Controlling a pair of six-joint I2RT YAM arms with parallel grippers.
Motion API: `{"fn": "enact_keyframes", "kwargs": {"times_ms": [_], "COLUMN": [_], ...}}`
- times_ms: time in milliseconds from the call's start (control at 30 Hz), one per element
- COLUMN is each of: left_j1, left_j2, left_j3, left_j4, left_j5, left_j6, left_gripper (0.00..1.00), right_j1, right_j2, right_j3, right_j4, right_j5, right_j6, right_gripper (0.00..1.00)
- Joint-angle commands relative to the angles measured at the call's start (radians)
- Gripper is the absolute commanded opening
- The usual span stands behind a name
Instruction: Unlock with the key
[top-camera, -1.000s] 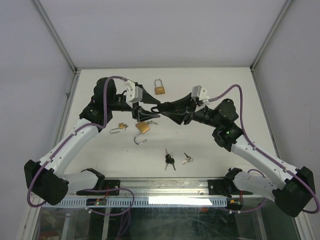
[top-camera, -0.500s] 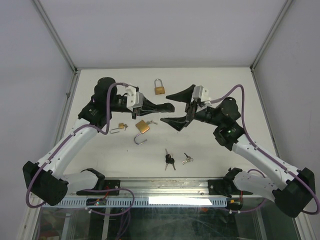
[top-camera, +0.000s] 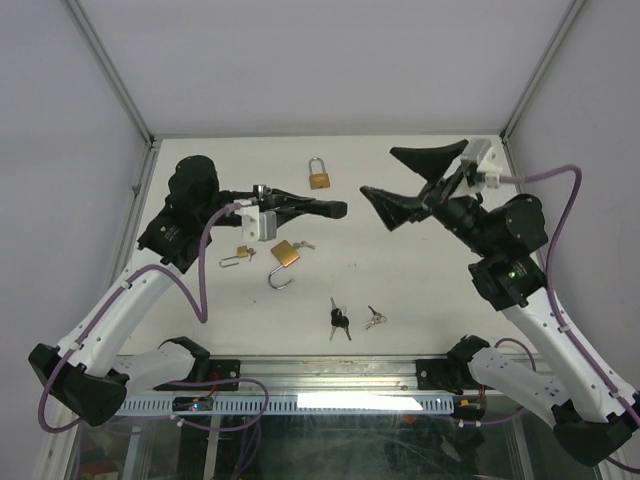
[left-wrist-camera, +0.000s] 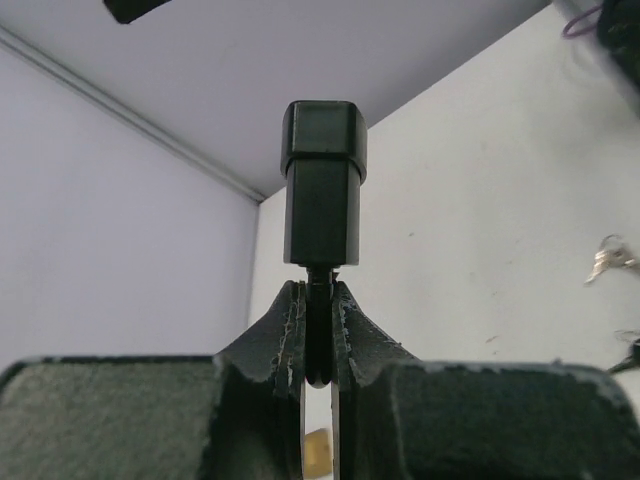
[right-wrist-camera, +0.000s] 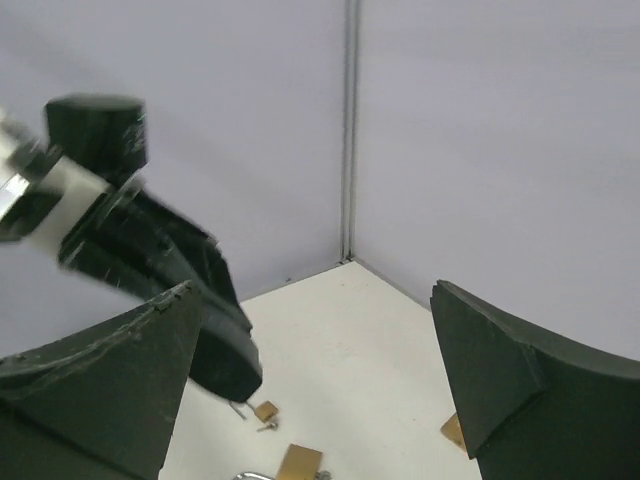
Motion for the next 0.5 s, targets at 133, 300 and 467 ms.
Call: {"fn": "enact_keyframes", "kwargs": {"times_ms": [133, 300, 467], "left_j1": [-0.187, -0.200, -0.210], "left_j2": [-0.051, 0.027, -0.007], "left_j3": [-0.268, -0.281, -0.341], "left_j4": [0.684, 1.022, 1.020], "left_j5": [-0.713, -0.821, -0.723], "left_j6": [0.672, 0.862, 1.001], "left_gripper": [0.00, 0.00, 0.00], "right_j1": [-0.021, -0.044, -0.143], "right_j2": [0.239, 0.311, 0.396], "right_j3": [0.334, 0.399, 0.370], "right_j4": [-0.416, -0.481, -0.333], "right_j5": [0.226, 0.160, -0.168], "right_j6": [0.596, 0.708, 0.885], "right_gripper": [0.96, 1.00, 0.95]}}
